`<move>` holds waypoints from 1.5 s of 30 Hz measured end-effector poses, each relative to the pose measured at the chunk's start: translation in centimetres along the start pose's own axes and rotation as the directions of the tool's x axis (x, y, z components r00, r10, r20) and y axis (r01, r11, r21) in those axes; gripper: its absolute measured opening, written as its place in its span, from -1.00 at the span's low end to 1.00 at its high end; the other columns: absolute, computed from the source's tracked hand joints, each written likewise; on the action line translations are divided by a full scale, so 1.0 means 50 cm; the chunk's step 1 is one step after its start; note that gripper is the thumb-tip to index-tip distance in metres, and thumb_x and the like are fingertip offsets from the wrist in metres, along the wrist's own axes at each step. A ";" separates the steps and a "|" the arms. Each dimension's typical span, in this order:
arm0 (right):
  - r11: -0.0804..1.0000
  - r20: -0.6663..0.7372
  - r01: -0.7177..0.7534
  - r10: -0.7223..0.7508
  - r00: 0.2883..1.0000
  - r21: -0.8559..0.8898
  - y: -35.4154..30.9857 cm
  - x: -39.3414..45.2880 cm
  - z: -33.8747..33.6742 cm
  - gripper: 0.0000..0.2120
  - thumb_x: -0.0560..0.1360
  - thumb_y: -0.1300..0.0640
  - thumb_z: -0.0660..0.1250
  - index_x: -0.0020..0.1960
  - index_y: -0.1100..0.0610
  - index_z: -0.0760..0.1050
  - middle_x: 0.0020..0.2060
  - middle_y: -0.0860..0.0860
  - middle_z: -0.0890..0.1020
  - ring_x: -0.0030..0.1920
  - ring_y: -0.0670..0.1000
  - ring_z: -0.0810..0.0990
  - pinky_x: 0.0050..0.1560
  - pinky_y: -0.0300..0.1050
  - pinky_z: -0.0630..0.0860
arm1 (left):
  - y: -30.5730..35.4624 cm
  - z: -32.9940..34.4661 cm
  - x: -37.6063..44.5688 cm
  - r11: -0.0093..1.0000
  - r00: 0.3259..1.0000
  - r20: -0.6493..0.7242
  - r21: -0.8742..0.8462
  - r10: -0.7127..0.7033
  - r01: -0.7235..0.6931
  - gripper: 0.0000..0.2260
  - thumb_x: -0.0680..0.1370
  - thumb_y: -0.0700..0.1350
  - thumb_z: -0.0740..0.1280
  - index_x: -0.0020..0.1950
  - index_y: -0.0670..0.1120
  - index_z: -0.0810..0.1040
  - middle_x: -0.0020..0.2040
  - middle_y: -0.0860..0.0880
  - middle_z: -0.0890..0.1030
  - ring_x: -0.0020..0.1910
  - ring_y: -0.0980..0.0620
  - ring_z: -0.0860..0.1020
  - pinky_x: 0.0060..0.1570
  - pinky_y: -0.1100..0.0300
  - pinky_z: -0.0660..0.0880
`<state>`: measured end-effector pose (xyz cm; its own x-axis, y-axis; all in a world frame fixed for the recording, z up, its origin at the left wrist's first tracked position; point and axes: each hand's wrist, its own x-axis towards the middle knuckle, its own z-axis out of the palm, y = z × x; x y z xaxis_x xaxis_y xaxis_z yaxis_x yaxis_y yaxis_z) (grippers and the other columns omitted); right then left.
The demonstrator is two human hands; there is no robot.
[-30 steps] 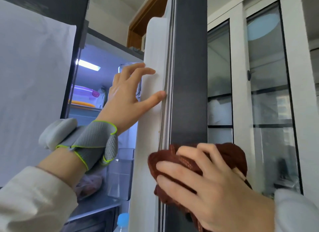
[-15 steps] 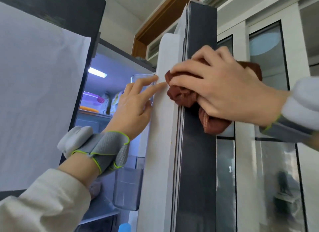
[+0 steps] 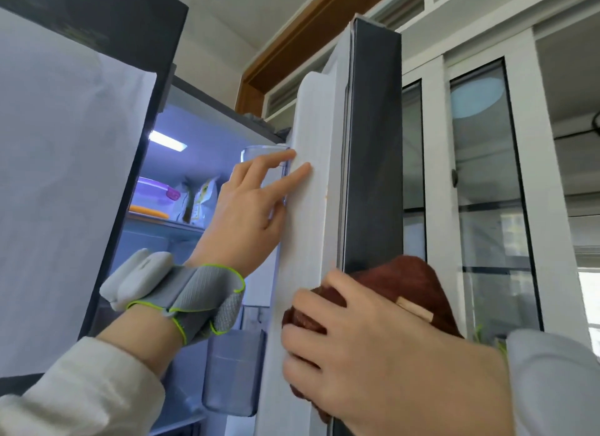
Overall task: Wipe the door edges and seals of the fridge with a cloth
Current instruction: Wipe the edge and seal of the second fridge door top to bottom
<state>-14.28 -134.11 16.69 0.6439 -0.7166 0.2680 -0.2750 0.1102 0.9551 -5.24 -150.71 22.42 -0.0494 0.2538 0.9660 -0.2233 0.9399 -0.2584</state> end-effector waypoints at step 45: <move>0.942 -0.026 -0.104 0.102 0.994 -0.319 0.176 0.048 -0.036 -0.84 0.38 0.06 0.23 -0.35 0.08 0.39 -0.41 0.01 0.45 -0.23 0.11 0.26 -0.17 0.01 0.15 | 0.030 0.015 0.003 0.987 0.996 0.048 0.134 0.079 -0.085 -0.63 0.47 -0.12 0.09 0.20 -0.05 0.53 0.32 -0.05 0.46 0.07 -0.04 0.33 -0.03 0.01 0.35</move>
<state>-13.87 -133.63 25.94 0.6309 -0.6836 0.3668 -0.0984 0.3985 0.9119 -6.33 -149.44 22.16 -0.1138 0.3160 0.9419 -0.3467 0.8759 -0.3357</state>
